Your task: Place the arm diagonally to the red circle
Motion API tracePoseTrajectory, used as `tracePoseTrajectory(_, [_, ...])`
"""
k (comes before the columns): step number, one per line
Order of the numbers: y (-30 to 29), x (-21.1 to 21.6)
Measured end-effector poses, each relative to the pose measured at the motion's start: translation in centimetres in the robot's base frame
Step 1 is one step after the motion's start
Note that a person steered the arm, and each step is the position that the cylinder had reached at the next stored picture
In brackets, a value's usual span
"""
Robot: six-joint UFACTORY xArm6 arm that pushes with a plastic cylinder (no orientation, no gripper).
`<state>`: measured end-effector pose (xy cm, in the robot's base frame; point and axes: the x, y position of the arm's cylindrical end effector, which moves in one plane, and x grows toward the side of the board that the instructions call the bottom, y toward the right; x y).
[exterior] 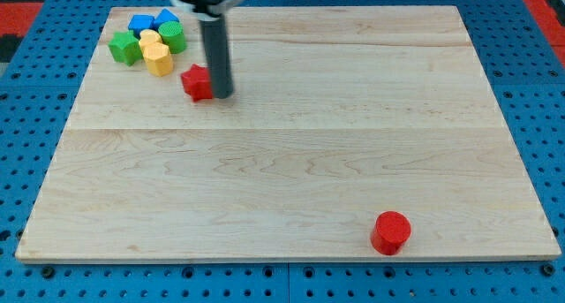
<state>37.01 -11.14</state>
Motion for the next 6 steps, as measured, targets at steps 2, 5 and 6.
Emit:
tracePoseTrajectory(2, [4.3,2.0])
tracePoseTrajectory(5, [30.9,12.6])
tracePoseTrajectory(6, [30.7,20.8])
